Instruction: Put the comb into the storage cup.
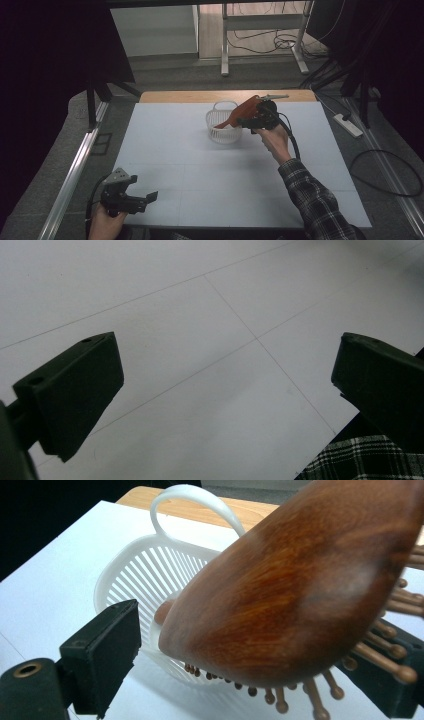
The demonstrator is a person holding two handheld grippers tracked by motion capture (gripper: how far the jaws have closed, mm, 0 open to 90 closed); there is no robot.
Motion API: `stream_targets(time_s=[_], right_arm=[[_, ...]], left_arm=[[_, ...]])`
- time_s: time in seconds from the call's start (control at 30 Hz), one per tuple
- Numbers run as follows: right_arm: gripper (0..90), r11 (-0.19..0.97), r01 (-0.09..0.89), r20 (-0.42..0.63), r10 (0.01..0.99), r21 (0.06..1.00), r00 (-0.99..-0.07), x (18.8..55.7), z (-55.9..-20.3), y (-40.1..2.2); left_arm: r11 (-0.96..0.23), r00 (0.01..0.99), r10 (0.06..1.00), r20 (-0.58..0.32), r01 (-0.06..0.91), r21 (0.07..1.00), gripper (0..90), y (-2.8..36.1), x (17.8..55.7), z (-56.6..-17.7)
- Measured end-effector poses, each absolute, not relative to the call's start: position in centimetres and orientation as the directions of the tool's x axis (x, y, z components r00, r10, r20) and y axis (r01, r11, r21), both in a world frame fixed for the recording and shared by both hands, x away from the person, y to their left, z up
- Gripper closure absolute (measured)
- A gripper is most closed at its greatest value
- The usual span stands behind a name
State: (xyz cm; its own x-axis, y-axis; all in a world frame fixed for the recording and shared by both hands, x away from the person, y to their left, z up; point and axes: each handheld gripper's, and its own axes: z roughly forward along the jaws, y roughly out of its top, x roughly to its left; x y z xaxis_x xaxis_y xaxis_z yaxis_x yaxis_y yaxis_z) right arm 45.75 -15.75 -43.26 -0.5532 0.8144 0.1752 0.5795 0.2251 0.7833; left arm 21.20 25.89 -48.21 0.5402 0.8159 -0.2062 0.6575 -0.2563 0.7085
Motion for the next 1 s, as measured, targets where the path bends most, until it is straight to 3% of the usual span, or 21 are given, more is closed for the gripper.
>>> stream_targets(time_s=[1.0], right_arm=[[2.6, 0.321, 0.532, 0.081, 0.796, 0.783, -0.599, 44.83, -42.38, -16.01]], left_arm=[[-0.257, 0.540, 0.816, -0.206, 0.658, 0.708, 0.6, 25.88, 21.21, -48.21]])
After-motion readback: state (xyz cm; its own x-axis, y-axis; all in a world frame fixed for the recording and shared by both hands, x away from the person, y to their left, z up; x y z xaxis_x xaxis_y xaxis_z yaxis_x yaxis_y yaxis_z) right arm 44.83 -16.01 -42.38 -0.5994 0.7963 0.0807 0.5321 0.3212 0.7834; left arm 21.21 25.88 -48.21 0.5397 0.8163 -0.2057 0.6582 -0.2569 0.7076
